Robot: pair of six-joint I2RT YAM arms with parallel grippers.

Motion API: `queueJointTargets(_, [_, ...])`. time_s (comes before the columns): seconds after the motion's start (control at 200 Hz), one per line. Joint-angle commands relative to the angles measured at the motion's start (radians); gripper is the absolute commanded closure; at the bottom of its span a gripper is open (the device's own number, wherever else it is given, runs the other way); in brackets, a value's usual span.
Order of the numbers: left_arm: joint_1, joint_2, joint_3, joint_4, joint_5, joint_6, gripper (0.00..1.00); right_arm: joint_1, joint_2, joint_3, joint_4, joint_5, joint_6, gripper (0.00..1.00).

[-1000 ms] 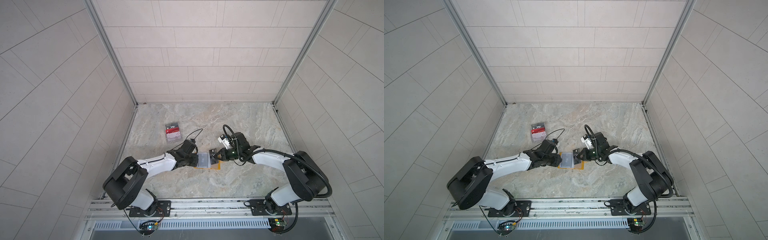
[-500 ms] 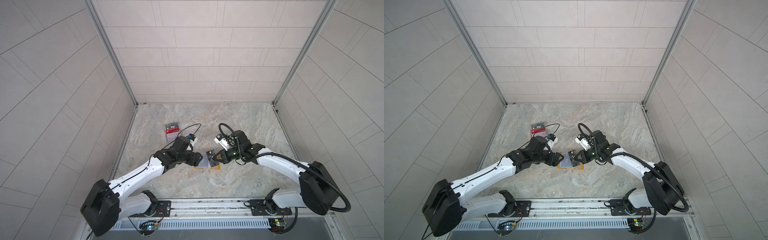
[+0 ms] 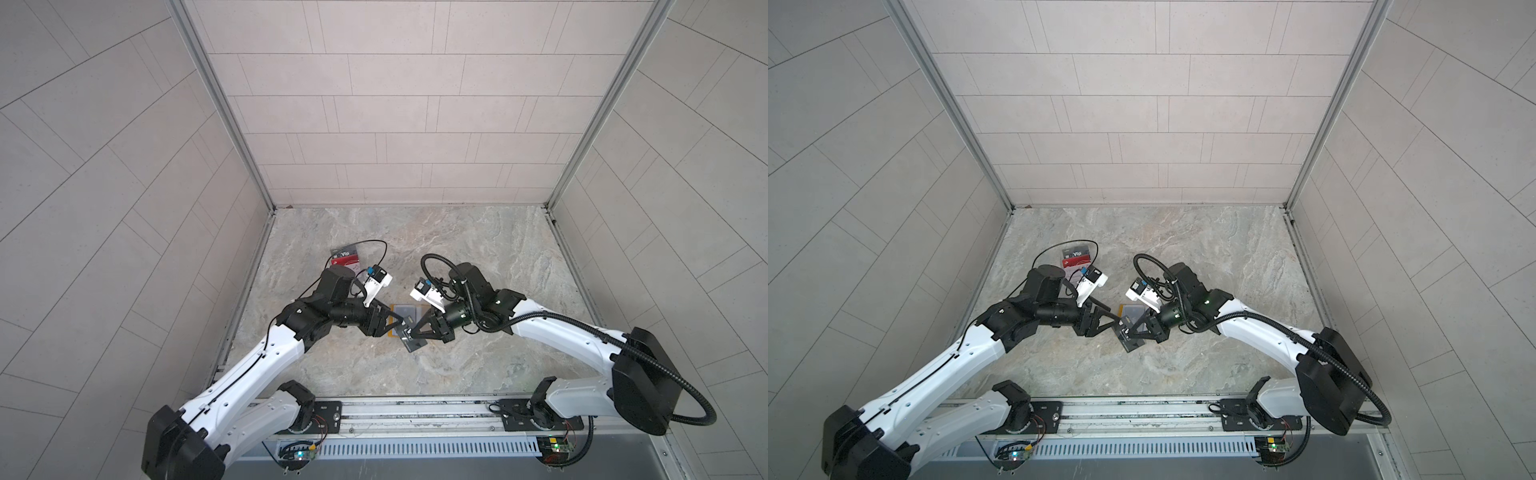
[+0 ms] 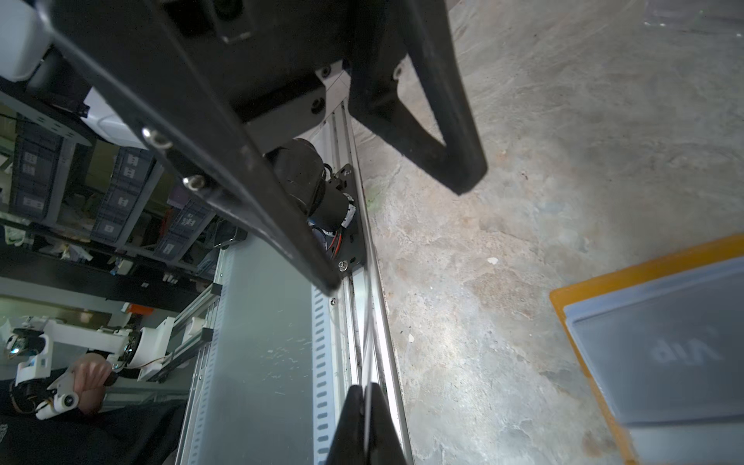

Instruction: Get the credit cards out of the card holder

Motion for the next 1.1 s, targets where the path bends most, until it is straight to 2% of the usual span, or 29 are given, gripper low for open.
queueJointTargets(0.0, [0.004,-0.006,0.028,-0.03,0.134,0.043,0.43,0.01,0.0,0.021,0.028,-0.045,-0.041,1.0])
queueJointTargets(0.065, [0.004,-0.005,0.027,-0.027,0.156,0.044,0.5,0.012,0.01,0.029,0.044,-0.063,-0.038,1.0])
queueJointTargets(0.175, [0.004,-0.003,0.025,-0.032,0.17,0.043,0.67,0.012,0.032,0.047,0.045,-0.087,-0.042,1.0])
queueJointTargets(0.345, [0.004,0.004,0.026,-0.03,0.206,0.042,0.73,0.018,0.065,0.063,0.036,-0.103,-0.057,1.0])
queueJointTargets(0.441, [0.003,0.006,0.031,-0.044,0.213,0.052,0.83,0.018,0.077,0.066,0.034,-0.112,-0.061,1.0])
queueJointTargets(0.566, [0.004,0.005,0.029,-0.044,0.212,0.051,0.92,0.018,0.077,0.065,0.029,-0.091,-0.064,1.0])
queueJointTargets(0.641, [0.005,0.004,0.029,-0.038,0.212,0.044,0.96,0.017,0.07,0.061,0.017,-0.066,-0.066,0.86])
queueJointTargets(0.716, [0.005,0.002,0.034,-0.033,0.207,0.035,1.0,0.013,0.053,0.053,0.012,-0.04,-0.063,0.78])
queueJointTargets(0.851, [0.005,-0.011,0.035,0.001,0.172,-0.003,1.0,0.003,0.0,0.021,0.023,0.038,-0.026,0.65])
queueJointTargets(0.986, [0.004,-0.033,0.017,0.076,0.121,-0.076,1.0,-0.01,-0.077,-0.046,0.16,0.085,0.081,0.44])
queueJointTargets(1.091, [0.007,-0.055,0.016,0.103,0.031,-0.144,1.0,-0.013,-0.133,-0.107,0.273,0.144,0.155,0.38])
